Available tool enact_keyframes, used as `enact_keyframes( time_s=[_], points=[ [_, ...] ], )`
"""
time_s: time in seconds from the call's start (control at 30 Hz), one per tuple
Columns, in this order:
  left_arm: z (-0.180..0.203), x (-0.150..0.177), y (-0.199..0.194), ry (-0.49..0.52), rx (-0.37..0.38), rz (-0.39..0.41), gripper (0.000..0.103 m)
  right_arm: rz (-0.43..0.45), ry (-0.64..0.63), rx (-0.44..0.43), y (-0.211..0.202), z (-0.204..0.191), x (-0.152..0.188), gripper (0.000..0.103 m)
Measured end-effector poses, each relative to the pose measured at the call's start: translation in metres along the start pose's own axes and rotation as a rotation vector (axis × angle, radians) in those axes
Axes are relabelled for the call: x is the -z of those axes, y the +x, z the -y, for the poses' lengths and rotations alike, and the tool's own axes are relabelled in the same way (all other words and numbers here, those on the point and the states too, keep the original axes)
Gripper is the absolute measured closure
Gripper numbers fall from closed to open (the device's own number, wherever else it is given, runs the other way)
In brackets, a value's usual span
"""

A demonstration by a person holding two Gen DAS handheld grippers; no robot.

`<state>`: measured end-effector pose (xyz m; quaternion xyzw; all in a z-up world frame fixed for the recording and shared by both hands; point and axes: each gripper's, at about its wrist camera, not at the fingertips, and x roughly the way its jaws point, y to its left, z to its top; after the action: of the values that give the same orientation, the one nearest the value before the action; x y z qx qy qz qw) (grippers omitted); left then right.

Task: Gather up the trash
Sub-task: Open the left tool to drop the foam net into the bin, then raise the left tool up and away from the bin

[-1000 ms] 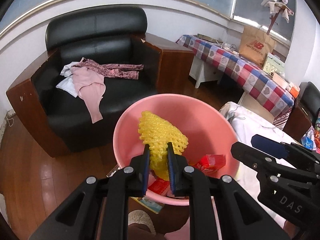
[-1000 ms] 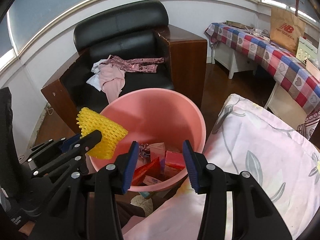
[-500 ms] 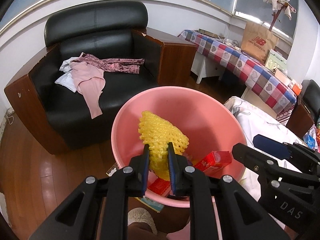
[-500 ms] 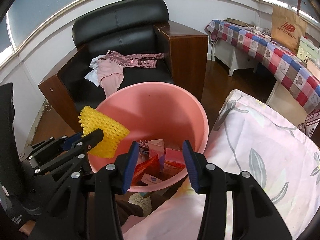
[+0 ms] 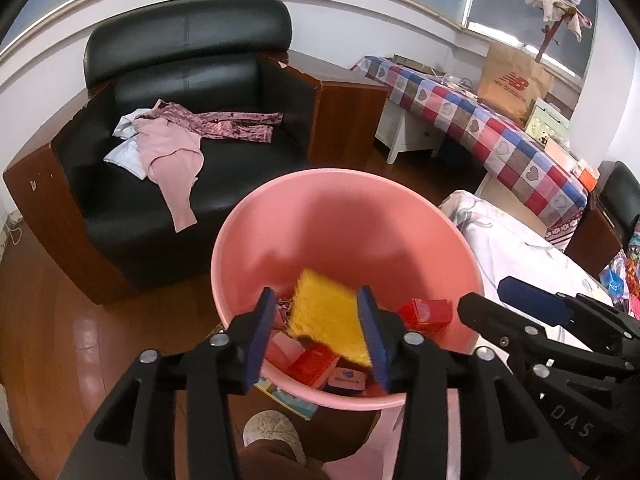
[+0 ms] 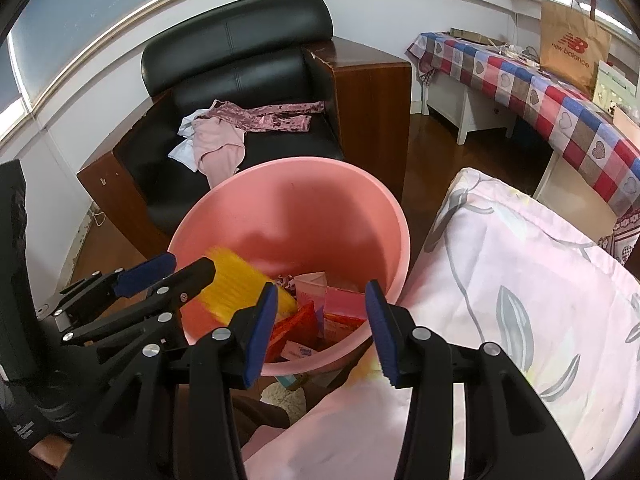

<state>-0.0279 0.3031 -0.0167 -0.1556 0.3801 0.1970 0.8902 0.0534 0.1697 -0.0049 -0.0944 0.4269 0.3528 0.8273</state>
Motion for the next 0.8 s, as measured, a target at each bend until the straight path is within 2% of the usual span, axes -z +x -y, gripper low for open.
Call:
enact_keyframes(
  time_s=[0.17, 0.47, 0.8],
  points=[
    [0.005, -0.001, -0.001, 0.001, -0.001, -0.006, 0.053, 0.001, 0.003, 0.001, -0.003, 0.005, 0.002, 0.057],
    [0.013, 0.0, -0.01, 0.006, 0.002, 0.003, 0.053, 0.007, 0.021, -0.004, -0.014, 0.014, 0.011, 0.057],
    [0.032, 0.005, -0.033, 0.025, 0.034, 0.033, 0.053, 0.035, 0.008, 0.035, -0.034, 0.025, 0.022, 0.057]
  ],
)
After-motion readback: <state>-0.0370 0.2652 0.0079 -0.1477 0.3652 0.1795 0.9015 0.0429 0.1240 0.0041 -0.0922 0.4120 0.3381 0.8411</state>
